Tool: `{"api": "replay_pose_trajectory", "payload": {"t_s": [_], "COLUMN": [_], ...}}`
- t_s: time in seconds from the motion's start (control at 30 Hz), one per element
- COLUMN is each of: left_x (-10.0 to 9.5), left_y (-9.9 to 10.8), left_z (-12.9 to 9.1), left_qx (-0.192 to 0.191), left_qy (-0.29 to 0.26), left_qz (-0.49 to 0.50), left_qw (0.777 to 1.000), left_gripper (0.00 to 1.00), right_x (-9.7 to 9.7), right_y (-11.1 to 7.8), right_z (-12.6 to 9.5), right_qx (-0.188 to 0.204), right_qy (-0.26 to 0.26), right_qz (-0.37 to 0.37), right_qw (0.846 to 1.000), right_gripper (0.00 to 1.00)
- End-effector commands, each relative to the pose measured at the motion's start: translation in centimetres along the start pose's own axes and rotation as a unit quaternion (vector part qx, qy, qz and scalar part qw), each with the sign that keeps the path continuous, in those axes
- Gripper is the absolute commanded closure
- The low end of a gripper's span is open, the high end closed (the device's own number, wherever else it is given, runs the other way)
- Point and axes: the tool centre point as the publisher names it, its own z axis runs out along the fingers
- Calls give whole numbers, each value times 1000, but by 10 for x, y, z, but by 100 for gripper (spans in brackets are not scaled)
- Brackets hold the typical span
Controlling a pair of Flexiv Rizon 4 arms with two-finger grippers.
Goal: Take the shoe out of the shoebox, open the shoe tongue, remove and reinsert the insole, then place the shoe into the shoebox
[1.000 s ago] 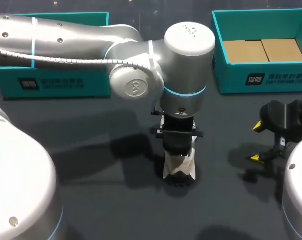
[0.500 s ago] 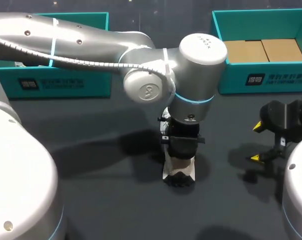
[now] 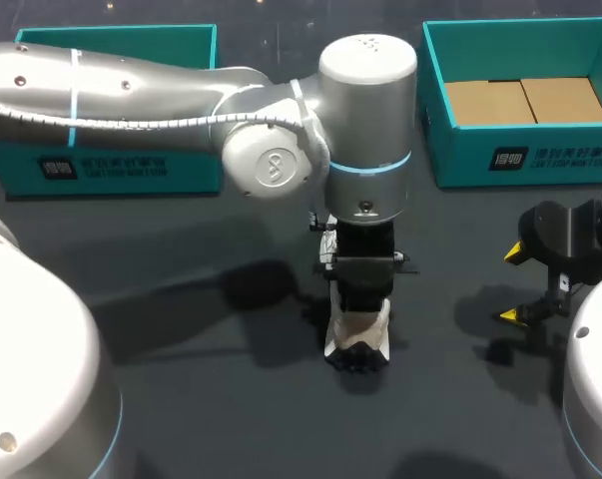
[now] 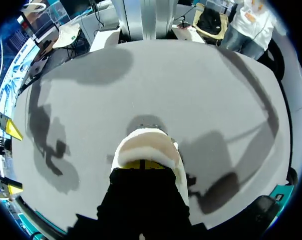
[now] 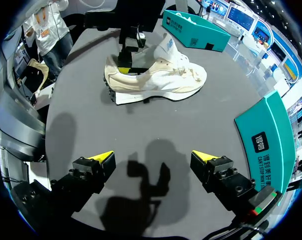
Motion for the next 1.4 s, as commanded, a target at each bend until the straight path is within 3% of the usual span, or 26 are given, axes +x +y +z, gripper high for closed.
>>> {"api": "replay_pose_trajectory", "payload": {"t_s": [0.03, 0.13, 0.33, 0.6, 0.83, 1.3, 1.4], "left_x": [4, 2, 2, 11, 11, 3, 2], "left_y": [3, 8, 28, 25, 13, 32, 36], "left_z": [18, 33, 44, 6, -28, -35, -32], "left_qx": [21, 28, -6, -46, -113, -205, -220], "left_qy": [-15, -2, -8, -33, -49, -34, -25], "left_qz": [1, -7, -33, -26, -11, -33, -42], "left_qw": [1000, 1000, 999, 998, 992, 978, 974], "left_gripper": [100, 100, 100, 100, 100, 100, 87], "right_x": [2, 2, 2, 2, 2, 2, 2], "right_y": [0, 0, 0, 0, 0, 0, 0], "right_z": [-1, -1, -1, -1, -1, -1, -1], "right_qx": [1, 1, 1, 1, 1, 1, 1], "right_qy": [-1, -1, -1, -1, -1, -1, -1], "right_qz": [0, 0, 0, 0, 0, 0, 0], "right_qw": [1000, 1000, 1000, 1000, 1000, 1000, 1000], "right_gripper": [0, 0, 0, 0, 0, 0, 0]}}
